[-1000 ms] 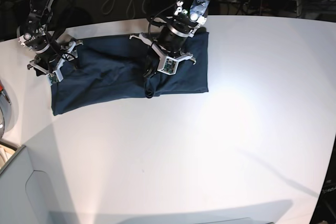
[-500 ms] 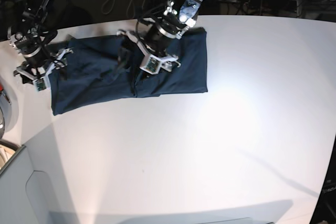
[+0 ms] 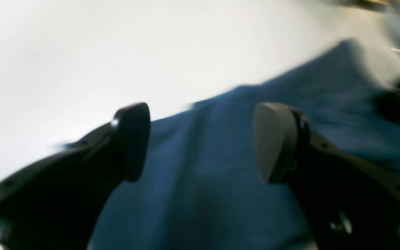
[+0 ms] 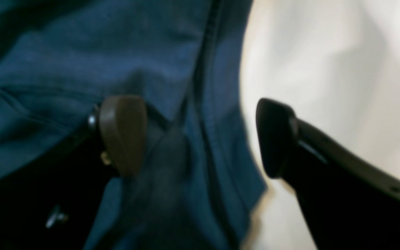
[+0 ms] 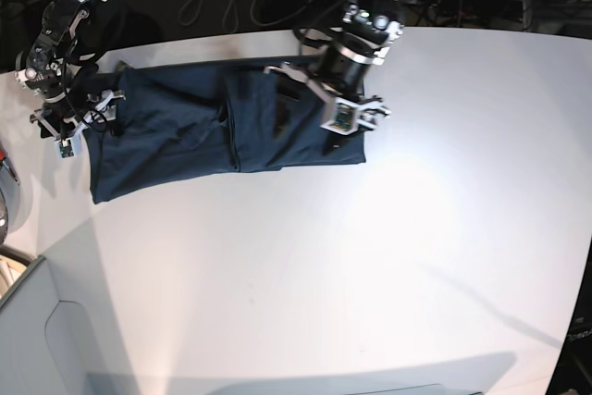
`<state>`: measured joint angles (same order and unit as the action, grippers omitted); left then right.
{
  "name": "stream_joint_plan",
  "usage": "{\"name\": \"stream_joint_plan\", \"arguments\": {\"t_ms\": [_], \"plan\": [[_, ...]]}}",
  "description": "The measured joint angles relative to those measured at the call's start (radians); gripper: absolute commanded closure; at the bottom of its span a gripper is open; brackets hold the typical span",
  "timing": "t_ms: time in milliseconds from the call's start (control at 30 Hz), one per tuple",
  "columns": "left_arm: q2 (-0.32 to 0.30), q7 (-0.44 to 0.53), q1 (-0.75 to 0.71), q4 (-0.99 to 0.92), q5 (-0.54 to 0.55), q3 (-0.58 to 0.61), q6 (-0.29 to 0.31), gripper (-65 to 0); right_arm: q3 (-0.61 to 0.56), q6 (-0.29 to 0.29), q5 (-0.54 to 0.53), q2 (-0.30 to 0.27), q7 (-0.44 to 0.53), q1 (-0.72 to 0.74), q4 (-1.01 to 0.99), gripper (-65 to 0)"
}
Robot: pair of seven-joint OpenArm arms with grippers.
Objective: Fold the T-shirt properly
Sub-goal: 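Carry the strip end with the left gripper over toward the right gripper, then fold the strip end held by the right gripper over toward the left gripper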
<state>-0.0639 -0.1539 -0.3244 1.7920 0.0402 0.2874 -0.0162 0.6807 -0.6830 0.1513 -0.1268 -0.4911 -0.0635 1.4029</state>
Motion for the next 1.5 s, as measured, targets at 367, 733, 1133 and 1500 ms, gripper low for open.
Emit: {"name": "stream_joint_plan", "arguments": {"t_ms": [367, 733, 1133, 1500], "plan": [[0.016, 0.000, -0.072, -0.061, -0.001, -0.275, 0.010, -44.7, -0.004, 0.000, -0.034, -0.016, 0.033, 0.026, -0.080, -20.9], [0.041, 0.027, -0.034, -0.216, 0.008, -0.272, 0.016, -44.7, -0.048, -0.001, -0.008, -0.012, 0.017, 0.002, -0.025, 0.0], [0.078, 0.019, -0.010, -0.231, 0.001, -0.269, 0.014, -44.7, -0.251, -0.005, 0.033, 0.072, -0.036, -0.134, 0.455, 0.0], [0.072, -0.026, 0.006, -0.226, 0.001, -0.269, 0.016, -44.7, -0.836, -0.008, 0.170, 0.082, -0.027, -0.180, 0.477, 0.0]]}}
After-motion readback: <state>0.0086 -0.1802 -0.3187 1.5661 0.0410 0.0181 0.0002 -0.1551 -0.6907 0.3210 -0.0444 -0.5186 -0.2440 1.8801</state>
